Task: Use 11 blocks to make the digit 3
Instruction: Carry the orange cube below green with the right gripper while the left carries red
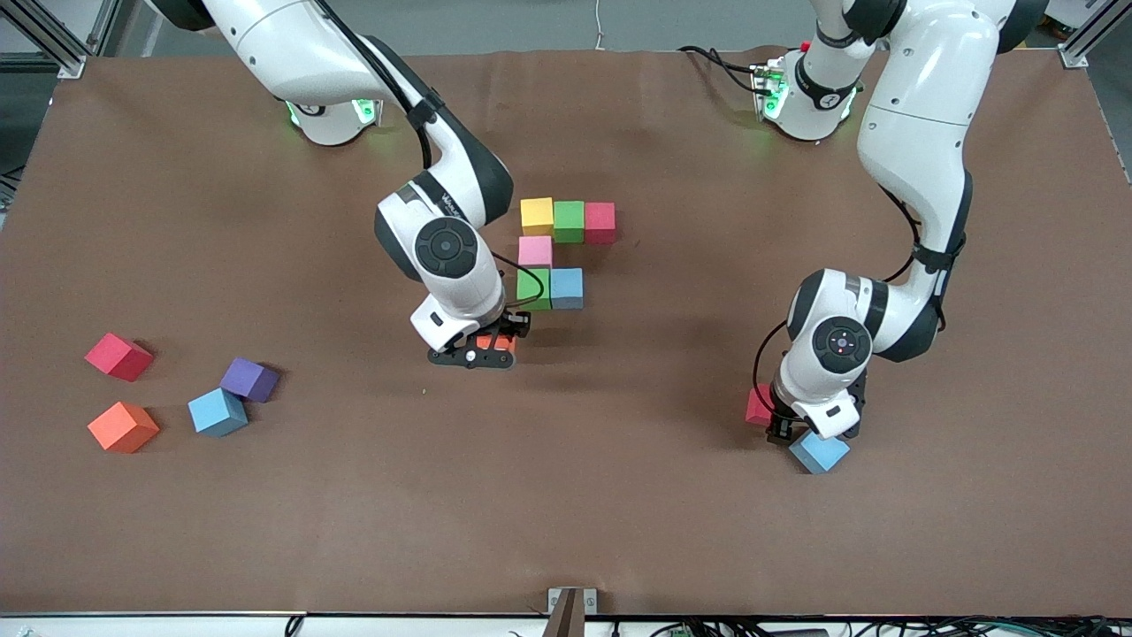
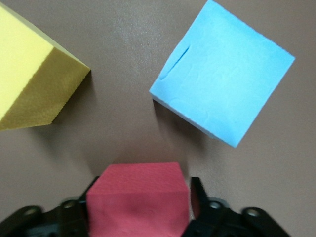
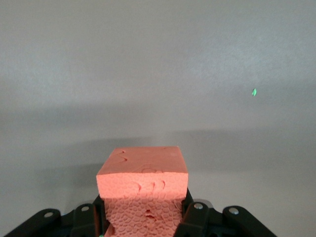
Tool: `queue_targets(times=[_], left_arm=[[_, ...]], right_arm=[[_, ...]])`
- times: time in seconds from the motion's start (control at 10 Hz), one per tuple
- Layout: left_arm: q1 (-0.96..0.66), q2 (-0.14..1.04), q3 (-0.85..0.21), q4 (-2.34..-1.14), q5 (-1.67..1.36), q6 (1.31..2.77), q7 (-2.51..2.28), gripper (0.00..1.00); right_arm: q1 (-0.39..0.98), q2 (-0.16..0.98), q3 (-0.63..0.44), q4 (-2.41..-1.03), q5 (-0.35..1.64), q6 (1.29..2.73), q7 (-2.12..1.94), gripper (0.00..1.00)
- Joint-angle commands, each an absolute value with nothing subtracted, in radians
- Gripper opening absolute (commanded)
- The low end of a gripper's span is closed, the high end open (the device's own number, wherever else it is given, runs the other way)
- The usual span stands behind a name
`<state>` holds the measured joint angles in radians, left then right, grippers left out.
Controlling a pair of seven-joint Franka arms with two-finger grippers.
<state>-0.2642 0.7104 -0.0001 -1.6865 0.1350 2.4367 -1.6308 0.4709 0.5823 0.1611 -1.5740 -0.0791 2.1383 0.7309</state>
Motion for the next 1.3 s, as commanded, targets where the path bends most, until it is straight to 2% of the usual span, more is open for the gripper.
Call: queue_targets(times=[0.0, 0.1, 0.2, 0.7, 1.2], left_arm=[[-0.264, 0.701, 0.0, -1.687, 0.121, 2.444, -1.632, 0.4], [-0.267, 0.696, 0.0, -1.687, 0.121, 2.435, -1.638, 0.3], [-0.27, 0.684, -0.002, -1.686, 0.12, 2.431, -1.664, 0.28], [-0.425, 0.612, -0.009, -1.712, 0.136, 2.321, -1.98, 0.27], [-0.575, 0.523, -0.012, -1.86, 0.14, 2.315, -2.284, 0.27]], right_arm=[[0.495, 0.586, 0.155, -1.575, -0.077, 2.187, 0.794, 0.0], [0.509, 0.597, 0.155, -1.575, -0.077, 2.215, 0.805, 0.0], [0.524, 0.613, 0.155, -1.575, -0.077, 2.242, 0.816, 0.0], [0.574, 0.678, 0.147, -1.577, -0.094, 2.276, 0.865, 0.0], [0.575, 0.68, 0.147, -1.615, -0.1, 2.304, 0.868, 0.0]])
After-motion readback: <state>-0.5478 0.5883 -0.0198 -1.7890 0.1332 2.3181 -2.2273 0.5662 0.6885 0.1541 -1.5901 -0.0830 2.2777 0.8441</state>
